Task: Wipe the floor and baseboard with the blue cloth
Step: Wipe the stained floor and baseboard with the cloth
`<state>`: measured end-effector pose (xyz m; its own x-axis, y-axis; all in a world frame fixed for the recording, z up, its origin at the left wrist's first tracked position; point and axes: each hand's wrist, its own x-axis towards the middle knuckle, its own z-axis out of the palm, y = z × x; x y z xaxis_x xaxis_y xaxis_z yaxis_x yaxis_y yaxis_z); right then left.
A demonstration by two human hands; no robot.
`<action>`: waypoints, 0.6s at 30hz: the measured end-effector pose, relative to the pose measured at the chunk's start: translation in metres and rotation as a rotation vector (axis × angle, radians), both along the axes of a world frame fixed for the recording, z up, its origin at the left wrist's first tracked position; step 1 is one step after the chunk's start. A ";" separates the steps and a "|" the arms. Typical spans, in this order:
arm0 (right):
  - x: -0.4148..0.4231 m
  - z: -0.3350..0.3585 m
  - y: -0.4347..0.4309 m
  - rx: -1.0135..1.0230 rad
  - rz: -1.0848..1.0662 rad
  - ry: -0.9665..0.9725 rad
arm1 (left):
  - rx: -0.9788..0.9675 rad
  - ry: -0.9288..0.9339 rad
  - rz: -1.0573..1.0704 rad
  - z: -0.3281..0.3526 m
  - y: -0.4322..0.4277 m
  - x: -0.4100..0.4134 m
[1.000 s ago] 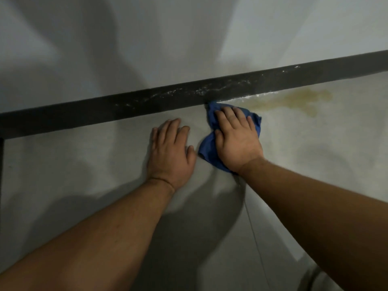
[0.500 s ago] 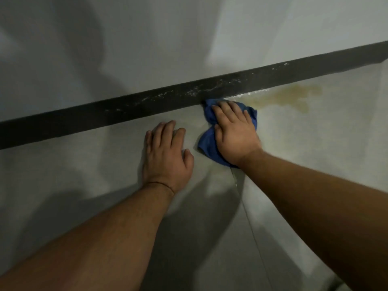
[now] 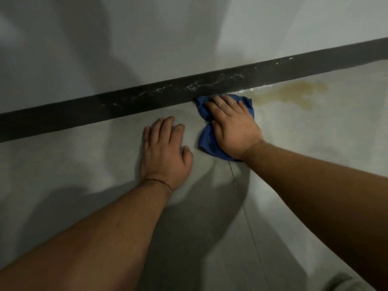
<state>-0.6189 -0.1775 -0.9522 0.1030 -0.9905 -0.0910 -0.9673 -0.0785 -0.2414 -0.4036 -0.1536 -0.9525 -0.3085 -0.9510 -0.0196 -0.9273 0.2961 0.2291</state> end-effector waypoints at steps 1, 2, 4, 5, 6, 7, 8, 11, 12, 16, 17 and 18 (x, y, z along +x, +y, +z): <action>-0.003 0.000 0.004 -0.011 -0.048 -0.007 | -0.002 -0.003 -0.002 0.000 0.000 0.000; -0.006 0.000 0.010 -0.019 -0.113 -0.015 | -0.002 -0.003 -0.003 0.001 0.000 0.000; -0.006 0.001 0.025 -0.022 -0.215 -0.018 | 0.003 0.000 -0.003 0.002 0.001 0.000; -0.004 0.001 0.033 -0.015 -0.225 -0.014 | 0.005 -0.003 -0.002 0.003 0.001 -0.001; 0.000 0.001 0.040 -0.004 -0.206 -0.012 | 0.006 -0.011 -0.001 0.003 0.001 -0.001; 0.003 0.000 0.046 0.009 -0.171 -0.014 | 0.006 -0.021 0.001 0.003 0.001 -0.002; 0.005 0.000 0.047 0.020 -0.133 -0.017 | 0.006 -0.028 0.001 0.003 0.001 -0.002; 0.003 0.000 0.028 0.024 -0.040 -0.013 | -0.002 -0.028 -0.001 0.003 0.002 -0.003; -0.001 0.000 0.017 0.018 -0.030 -0.007 | -0.007 -0.021 -0.003 0.003 0.002 -0.002; -0.017 -0.002 -0.001 -0.003 -0.077 -0.004 | -0.005 -0.026 -0.003 0.002 0.001 -0.002; -0.020 -0.002 0.003 -0.015 -0.112 -0.016 | -0.004 -0.025 -0.004 0.002 0.001 -0.002; -0.022 -0.003 0.009 -0.021 -0.162 -0.030 | -0.004 -0.021 -0.005 0.002 0.001 -0.002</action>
<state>-0.6405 -0.1689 -0.9547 -0.0554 -0.9961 -0.0689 -0.9601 0.0721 -0.2703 -0.4052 -0.1527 -0.9510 -0.3124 -0.9497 -0.0221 -0.9305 0.3012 0.2084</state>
